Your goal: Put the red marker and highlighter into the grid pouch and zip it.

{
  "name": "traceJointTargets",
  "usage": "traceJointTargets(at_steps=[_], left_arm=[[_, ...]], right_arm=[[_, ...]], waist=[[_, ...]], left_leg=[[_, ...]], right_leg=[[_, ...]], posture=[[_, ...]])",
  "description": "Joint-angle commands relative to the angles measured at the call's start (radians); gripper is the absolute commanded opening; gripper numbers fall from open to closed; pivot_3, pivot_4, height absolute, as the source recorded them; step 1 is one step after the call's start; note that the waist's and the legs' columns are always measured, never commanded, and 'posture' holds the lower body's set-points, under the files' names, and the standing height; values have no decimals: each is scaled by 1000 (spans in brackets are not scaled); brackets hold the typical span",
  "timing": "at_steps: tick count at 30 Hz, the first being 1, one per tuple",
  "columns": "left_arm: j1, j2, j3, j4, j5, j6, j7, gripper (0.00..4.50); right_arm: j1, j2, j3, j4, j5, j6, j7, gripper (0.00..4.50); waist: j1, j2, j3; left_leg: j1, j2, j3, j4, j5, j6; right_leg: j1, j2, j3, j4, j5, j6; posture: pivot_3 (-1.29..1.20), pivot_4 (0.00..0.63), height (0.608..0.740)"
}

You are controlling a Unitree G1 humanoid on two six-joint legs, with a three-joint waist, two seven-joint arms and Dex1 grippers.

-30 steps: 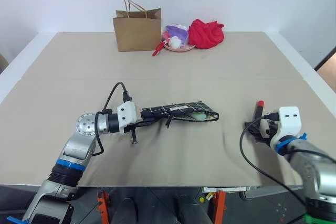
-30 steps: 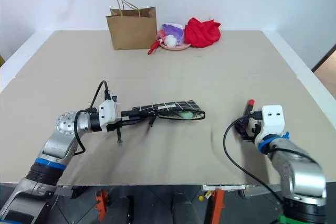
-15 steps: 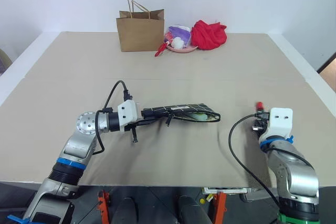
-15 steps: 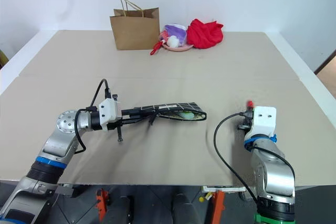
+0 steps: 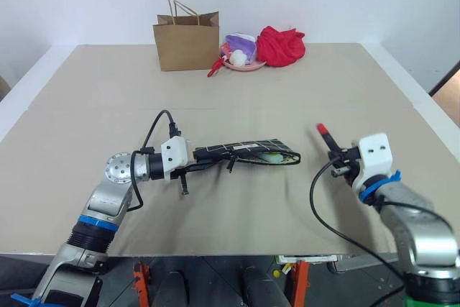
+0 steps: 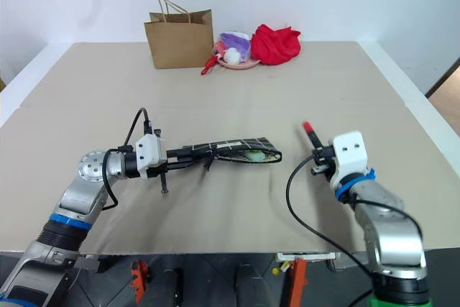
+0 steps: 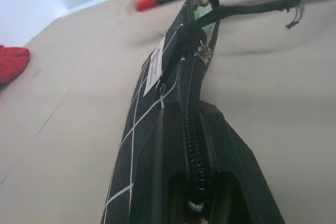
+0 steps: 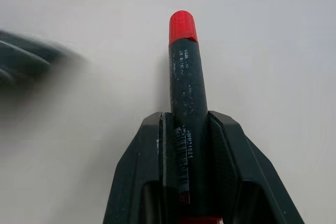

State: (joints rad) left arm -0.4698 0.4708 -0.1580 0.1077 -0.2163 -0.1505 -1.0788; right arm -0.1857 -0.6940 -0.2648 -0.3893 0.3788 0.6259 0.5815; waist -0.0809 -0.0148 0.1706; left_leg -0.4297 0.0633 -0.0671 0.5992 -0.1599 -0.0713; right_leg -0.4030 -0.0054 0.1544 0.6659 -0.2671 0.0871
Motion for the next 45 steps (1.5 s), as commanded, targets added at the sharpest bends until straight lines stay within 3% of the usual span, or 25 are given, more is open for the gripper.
traceJointTargets(at_steps=[1, 4, 9, 23, 36, 45], left_arm=[[-21, -1, 10, -1, -11, -20, -7, 0], [-23, -2, 10, 3, -10, -24, -9, 0], [-19, -1, 12, 0, -10, -27, -10, 0], [-5, -1, 16, -14, -12, -22, 4, 0], [6, -5, 14, -19, -10, -25, 10, 0], [1, -17, 11, -17, -6, -25, 16, 0]], right_arm=[[-24, -107, -41, -12, 131, -45, 251, 592], [-36, -184, -50, -7, 236, -13, 400, 592], [-6, -257, -20, -38, 319, 36, 516, 592], [-37, -281, 130, 24, 223, 47, 503, 592], [-129, -270, 135, 49, 264, 131, 485, 592], [-198, -261, 215, 98, 210, 166, 460, 592]], waist=[[2, 0, 0], [4, 0, 0], [6, 0, 0], [6, 0, 0], [6, 0, 0], [6, 0, 0]], left_leg=[[0, 0, 0, 0, 0, 0], [-1, 0, 0, 0, 0, 0], [-1, 0, 0, 0, -1, 1], [-1, 0, 0, 1, -1, 1], [-1, 0, 0, 1, -1, 1], [-1, 0, 0, 1, -1, 1]], right_leg=[[0, 0, 0, 0, 0, 0], [0, -1, 0, -1, -1, 1], [0, 0, 0, -1, -2, 0], [0, -1, 0, 0, -1, 1], [0, -1, 0, 0, -1, 1], [0, 0, 0, 0, -1, 1]], posture=[[0, 150, 740], [0, 150, 740], [0, 150, 740], [0, 150, 740], [0, 150, 740], [0, 150, 740]])
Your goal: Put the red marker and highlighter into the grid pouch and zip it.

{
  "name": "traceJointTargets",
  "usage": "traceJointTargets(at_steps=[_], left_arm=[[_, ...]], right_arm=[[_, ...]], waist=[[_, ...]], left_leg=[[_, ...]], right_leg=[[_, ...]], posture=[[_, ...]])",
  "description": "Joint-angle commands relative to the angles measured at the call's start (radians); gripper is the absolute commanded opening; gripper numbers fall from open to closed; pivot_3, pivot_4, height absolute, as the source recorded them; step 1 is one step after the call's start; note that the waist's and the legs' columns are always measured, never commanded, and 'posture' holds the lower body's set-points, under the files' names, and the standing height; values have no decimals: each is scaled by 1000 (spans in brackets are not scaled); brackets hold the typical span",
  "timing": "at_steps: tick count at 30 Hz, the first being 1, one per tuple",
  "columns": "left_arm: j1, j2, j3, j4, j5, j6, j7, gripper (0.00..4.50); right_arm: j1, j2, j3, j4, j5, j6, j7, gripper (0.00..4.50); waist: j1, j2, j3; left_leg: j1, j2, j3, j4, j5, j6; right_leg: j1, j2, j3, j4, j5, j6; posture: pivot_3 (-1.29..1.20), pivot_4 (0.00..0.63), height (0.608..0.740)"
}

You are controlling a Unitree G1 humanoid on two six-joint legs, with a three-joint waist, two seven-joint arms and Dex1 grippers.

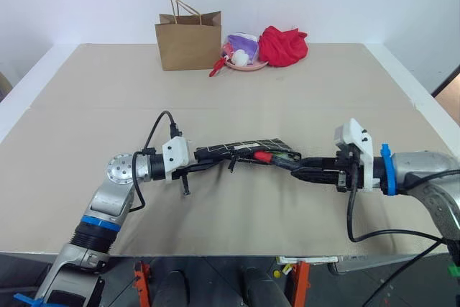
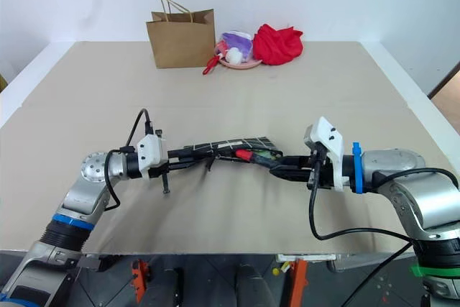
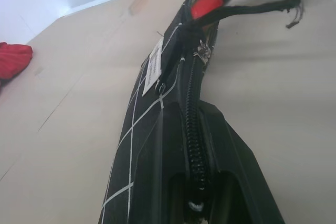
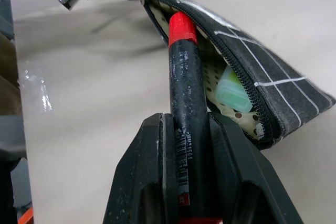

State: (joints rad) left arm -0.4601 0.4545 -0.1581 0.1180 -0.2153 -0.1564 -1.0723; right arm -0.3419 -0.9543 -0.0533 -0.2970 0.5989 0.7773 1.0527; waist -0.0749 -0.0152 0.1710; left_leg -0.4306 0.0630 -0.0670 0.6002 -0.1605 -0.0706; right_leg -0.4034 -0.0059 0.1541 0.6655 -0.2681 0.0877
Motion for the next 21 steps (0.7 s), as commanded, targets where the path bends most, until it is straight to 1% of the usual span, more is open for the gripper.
traceJointTargets(at_steps=[1, 7, 11, 12, 13, 14, 17, 18, 21], left_arm=[[-8, -1, 11, -27, -7, -20, 9, 0], [-5, -8, 10, -31, -6, -19, 16, 0], [1, -14, 5, -39, -5, -18, 21, 0], [2, -16, 4, -39, -5, -18, 22, 0], [3, -17, 4, -40, -5, -18, 24, 0], [4, -17, 3, -41, -5, -17, 25, 0], [7, -18, 3, -46, -5, -15, 27, 0], [8, -17, 3, -48, -5, -15, 28, 0], [17, -10, 9, -55, -6, -12, 29, 0]], right_arm=[[-54, -1, 15, 14, -16, 17, -13, 592], [-131, 1, 84, 74, -67, 26, -16, 592], [-199, 28, 127, 96, -69, 67, -12, 592], [-213, 36, 135, 100, -68, 72, -8, 1627], [-222, 41, 140, 102, -68, 75, -5, 1944], [-227, 43, 143, 102, -69, 79, 2, 2383], [-222, 34, 144, 91, -81, 49, 27, 3991], [-216, 26, 134, 85, -73, 46, 41, 4424], [-152, -41, 53, 46, -9, 17, 148, 4424]], waist=[[0, 0, 0], [0, 0, 0], [-2, 0, 0], [-2, 0, 0], [-1, 0, 0], [0, 0, 0], [0, 0, 0], [0, 0, 0], [6, 0, 0]], left_leg=[[0, 0, 0, 0, 0, 0], [0, 0, 0, 0, 0, 0], [0, 0, 0, 0, 0, 0], [0, 0, 0, 0, 0, 0], [0, 0, 0, 0, 0, 0], [0, 0, 0, 0, 0, 0], [0, 0, 0, 0, 0, 0], [-1, 0, 0, 0, 0, 0], [-1, 0, 0, 0, 0, 0]], right_leg=[[0, 0, 0, 0, 0, 0], [0, 0, 0, 0, 0, 0], [-1, 0, 0, 0, 0, 0], [-1, 0, 0, 0, 0, 0], [-1, 0, 0, 0, 0, 0], [-1, 0, 0, 0, 0, 0], [-1, 0, 0, 0, 0, 0], [-1, 0, 0, 0, 0, 0], [-1, 0, 0, 0, 0, 0]], posture=[[0, 150, 740], [0, 150, 740], [0, 150, 740], [0, 150, 740], [0, 150, 740], [0, 150, 740], [0, 150, 740], [0, 150, 740], [0, 150, 740]])
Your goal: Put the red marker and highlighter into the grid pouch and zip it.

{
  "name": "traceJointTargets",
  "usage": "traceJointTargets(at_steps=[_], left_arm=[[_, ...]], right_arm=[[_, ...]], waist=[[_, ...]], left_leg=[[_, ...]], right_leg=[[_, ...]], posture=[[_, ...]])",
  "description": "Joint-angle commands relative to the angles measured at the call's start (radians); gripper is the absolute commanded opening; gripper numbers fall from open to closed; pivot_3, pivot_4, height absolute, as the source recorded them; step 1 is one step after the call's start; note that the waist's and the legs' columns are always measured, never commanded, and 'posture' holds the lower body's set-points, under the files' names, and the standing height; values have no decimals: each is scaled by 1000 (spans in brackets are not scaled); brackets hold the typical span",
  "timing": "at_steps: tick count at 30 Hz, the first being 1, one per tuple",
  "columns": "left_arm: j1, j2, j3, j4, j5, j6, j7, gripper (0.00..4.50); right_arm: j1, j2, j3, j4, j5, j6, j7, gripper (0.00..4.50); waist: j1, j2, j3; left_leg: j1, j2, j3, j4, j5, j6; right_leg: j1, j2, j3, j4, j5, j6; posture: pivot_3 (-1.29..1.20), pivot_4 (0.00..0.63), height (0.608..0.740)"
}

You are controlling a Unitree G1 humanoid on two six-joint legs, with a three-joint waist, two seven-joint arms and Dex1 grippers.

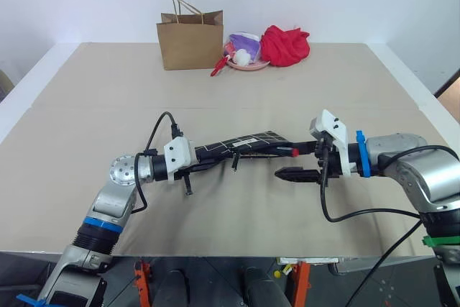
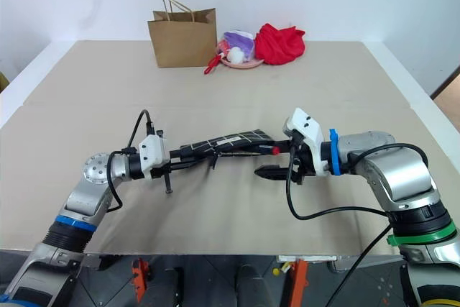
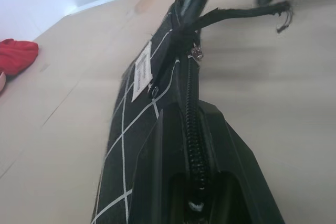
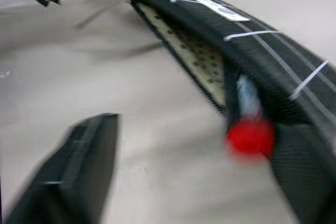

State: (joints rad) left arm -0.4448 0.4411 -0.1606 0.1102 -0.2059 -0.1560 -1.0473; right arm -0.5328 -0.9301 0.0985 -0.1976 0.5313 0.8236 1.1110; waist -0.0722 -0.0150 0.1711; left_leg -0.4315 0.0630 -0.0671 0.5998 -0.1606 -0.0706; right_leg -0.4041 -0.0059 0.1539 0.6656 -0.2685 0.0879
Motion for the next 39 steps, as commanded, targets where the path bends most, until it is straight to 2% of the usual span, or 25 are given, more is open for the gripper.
traceJointTargets(at_steps=[1, 6, 9, 14, 18, 29, 32, 39], left_arm=[[4, 6, 13, -49, -16, -12, 4, 0], [3, 15, 20, -46, -20, -8, -1, 0], [-5, 16, 22, -38, -20, -7, -3, 0], [-23, 3, 22, -32, -31, 4, 0, 0], [-25, 0, 18, -50, -50, 26, -13, 0], [-16, 7, 11, -67, -44, 31, -14, 0], [-10, 9, 11, -74, -43, 32, -12, 0], [3, 14, 13, -86, -42, 37, -7, 0]], right_arm=[[57, -79, -121, -63, 73, -39, 112, 4424], [127, -99, -210, -108, 125, -100, 168, 4424], [115, -24, -217, -130, 104, -188, 111, 4424], [88, 153, -109, -124, -42, -397, 0, 4424], [77, 243, -43, -61, -152, -554, -38, 4424], [18, 387, 48, 12, -188, -639, -45, 4424], [9, 409, 68, 18, -197, -646, -46, 3665], [6, 440, 80, 36, -204, -652, -51, 85]], waist=[[6, 0, 0], [1, 0, 0], [-5, 0, 0], [-7, 0, 0], [-6, 0, 0], [-3, 0, 0], [-3, 0, 0], [-3, 0, 0]], left_leg=[[-1, 0, 0, 0, 0, 0], [0, 0, 0, 0, 0, 0], [1, 0, 0, 0, 0, 0], [1, 0, 0, 1, 1, -1], [1, 0, 0, 1, 1, -2], [1, 0, 0, 0, 1, -2], [1, 0, 0, 0, 1, -2], [1, 0, -1, 0, 1, -2]], right_leg=[[0, 0, 0, 0, 0, 0], [0, 0, 0, 0, 0, 0], [0, 0, 0, 0, 1, 0], [0, 0, 0, 0, 3, 1], [0, 0, 0, 0, 3, 1], [0, 0, 0, 0, 2, 0], [0, 0, 0, 0, 2, 0], [0, 1, 0, 1, 2, 0]], posture=[[0, 150, 740], [0, 150, 740], [0, 150, 740], [0, 150, 740], [0, 150, 740], [0, 150, 740], [0, 150, 740], [0, 150, 740]])
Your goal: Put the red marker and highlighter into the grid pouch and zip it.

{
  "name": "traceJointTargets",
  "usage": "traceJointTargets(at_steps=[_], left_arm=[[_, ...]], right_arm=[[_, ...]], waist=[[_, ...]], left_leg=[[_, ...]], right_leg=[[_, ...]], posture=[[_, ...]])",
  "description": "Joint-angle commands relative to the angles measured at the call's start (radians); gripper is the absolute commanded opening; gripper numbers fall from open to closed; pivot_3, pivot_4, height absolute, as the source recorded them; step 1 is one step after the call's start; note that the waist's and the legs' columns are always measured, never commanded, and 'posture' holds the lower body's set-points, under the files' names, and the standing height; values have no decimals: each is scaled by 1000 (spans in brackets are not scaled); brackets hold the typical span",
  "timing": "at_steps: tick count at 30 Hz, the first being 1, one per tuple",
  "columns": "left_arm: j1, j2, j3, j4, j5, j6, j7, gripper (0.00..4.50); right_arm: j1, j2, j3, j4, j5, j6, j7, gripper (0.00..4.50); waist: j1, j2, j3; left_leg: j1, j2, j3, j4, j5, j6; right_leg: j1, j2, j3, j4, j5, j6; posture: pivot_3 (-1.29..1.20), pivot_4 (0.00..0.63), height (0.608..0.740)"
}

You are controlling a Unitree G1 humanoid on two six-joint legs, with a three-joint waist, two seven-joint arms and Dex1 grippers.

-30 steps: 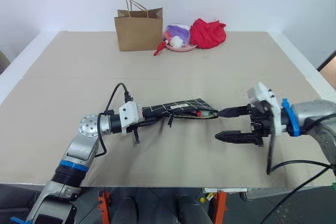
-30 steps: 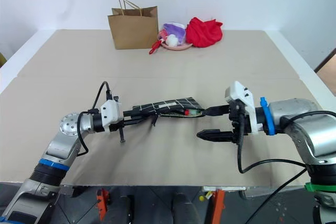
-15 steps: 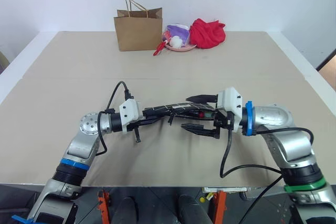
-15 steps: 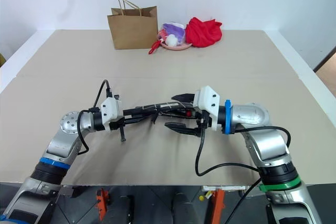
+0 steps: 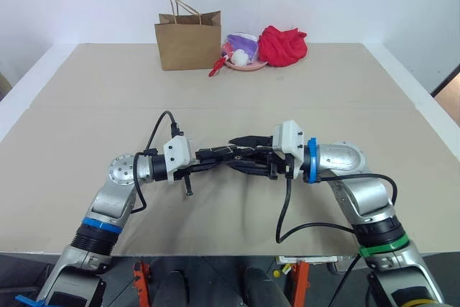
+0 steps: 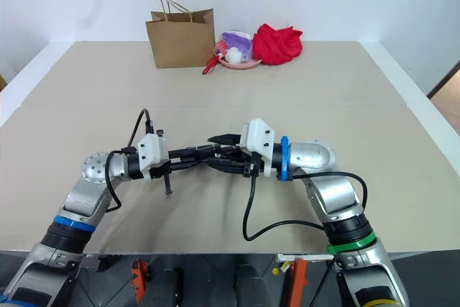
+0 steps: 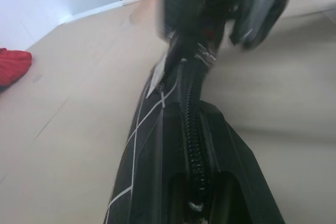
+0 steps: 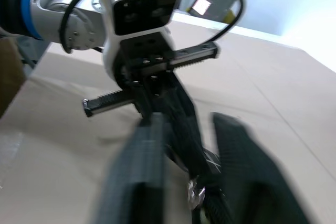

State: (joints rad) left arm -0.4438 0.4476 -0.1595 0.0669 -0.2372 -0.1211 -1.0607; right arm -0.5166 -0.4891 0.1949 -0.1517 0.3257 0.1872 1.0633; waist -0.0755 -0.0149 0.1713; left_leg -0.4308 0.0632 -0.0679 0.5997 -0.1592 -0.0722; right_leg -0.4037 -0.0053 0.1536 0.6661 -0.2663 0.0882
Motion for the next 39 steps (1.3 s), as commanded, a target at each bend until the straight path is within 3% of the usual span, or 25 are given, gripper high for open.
traceJointTargets(at_steps=[1, 12, 25, 39], left_arm=[[3, 8, 12, -42, -11, 2, 7, 0], [-13, 7, 15, -20, -4, 1, 14, 0], [-20, 15, 17, 7, 9, -12, 13, 0], [-3, 37, 25, 8, 9, -27, 5, 0]], right_arm=[[-9, -2, -16, -10, 2, -17, -2, 85], [-3, -25, -82, -39, 22, -18, -27, 85], [136, -207, -291, -92, 80, -7, -38, 85], [340, -316, -475, -15, -11, -125, -116, 85]], waist=[[0, 0, 0], [0, 0, 0], [0, 0, 0], [0, 0, 0]], left_leg=[[0, 0, 0, 0, 0, 0], [0, 0, 0, 0, 0, 0], [0, 0, 0, 0, 0, 0], [1, 0, 0, 0, 0, 0]], right_leg=[[0, 0, 0, 0, 0, 0], [0, 0, 0, 0, 0, 0], [0, 0, 0, 0, 0, 0], [1, 0, 0, 0, 0, 0]], posture=[[0, 150, 740], [0, 150, 740], [0, 150, 740], [0, 150, 740]])
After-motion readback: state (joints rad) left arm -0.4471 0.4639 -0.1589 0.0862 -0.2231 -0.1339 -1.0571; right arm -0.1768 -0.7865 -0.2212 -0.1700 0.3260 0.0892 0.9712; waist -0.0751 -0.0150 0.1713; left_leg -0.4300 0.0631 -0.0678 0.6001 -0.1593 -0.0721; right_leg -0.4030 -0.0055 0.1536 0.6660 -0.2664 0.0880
